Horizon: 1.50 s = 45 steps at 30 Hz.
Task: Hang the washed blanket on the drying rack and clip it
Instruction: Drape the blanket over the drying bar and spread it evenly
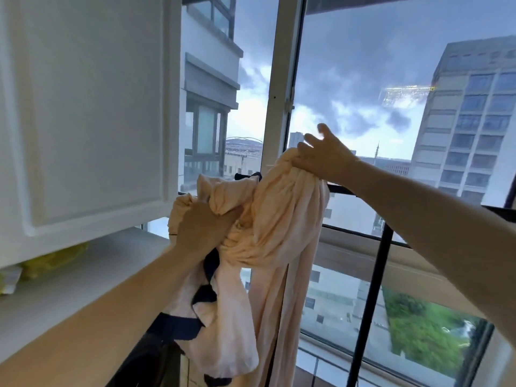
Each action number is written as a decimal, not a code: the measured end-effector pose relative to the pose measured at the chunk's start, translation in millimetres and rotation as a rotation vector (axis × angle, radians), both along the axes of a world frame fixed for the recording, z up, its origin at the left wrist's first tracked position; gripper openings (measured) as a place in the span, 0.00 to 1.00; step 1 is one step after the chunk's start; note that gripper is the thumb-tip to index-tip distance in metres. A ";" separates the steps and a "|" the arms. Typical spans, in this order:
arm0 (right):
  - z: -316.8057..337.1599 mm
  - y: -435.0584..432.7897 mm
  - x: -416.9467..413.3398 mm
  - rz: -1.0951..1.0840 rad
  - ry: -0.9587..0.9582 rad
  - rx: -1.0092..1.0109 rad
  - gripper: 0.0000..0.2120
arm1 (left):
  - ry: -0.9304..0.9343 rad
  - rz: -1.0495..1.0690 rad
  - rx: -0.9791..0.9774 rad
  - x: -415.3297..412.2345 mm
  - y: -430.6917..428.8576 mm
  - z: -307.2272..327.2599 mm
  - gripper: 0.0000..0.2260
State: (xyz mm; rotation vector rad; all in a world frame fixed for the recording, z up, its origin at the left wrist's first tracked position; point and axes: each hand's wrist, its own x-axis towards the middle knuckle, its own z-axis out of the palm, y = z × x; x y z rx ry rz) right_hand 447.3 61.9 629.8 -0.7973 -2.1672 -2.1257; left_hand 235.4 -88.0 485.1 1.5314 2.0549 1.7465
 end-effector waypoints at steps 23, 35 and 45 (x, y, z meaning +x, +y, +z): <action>-91.0 -30.8 45.2 0.162 0.010 -0.412 0.38 | -0.045 -0.151 -0.152 54.0 26.4 -84.4 0.18; -133.7 -21.2 61.0 0.668 0.199 -0.421 0.14 | 0.383 0.045 -0.184 97.2 24.2 -68.5 0.20; -171.3 -40.7 75.4 0.672 0.442 -0.626 0.12 | 0.032 -0.223 -0.044 105.9 67.4 -30.6 0.11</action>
